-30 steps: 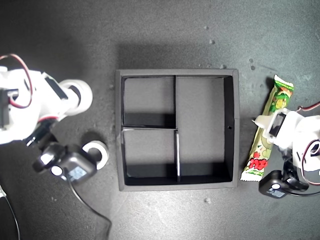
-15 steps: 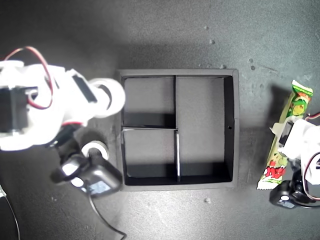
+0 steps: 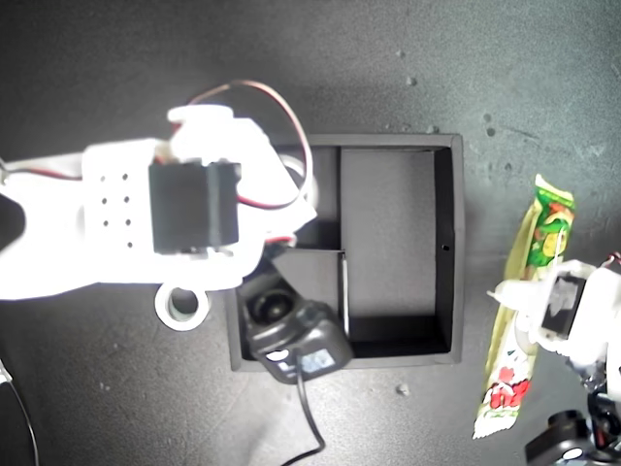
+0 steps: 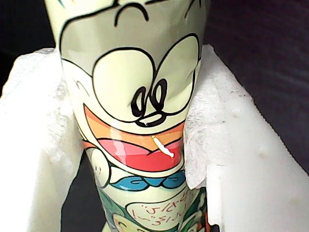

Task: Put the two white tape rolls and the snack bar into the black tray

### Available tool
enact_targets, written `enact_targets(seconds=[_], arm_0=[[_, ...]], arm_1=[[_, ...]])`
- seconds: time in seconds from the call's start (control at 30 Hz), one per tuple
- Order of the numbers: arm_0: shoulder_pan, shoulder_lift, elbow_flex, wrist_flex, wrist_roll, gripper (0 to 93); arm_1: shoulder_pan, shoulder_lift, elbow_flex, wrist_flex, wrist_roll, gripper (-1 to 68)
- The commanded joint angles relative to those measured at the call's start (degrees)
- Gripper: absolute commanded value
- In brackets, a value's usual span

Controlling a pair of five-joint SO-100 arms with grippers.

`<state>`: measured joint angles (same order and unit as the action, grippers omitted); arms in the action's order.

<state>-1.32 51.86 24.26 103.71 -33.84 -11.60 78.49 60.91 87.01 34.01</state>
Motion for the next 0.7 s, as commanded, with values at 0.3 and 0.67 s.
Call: enact_targets(seconds=[0.3,0.67], arm_0=[[-1.05,-2.11,-1.23,1.32,-1.49,0.1],[0.00,-3.78,-1.49,1.32,-1.58,0.1]], arm_1=[[4.66,-27.95,-35.77,-2.81,-12.66,7.3],[4.22,-27.95,-34.37,-5.36,-11.60,8.2]])
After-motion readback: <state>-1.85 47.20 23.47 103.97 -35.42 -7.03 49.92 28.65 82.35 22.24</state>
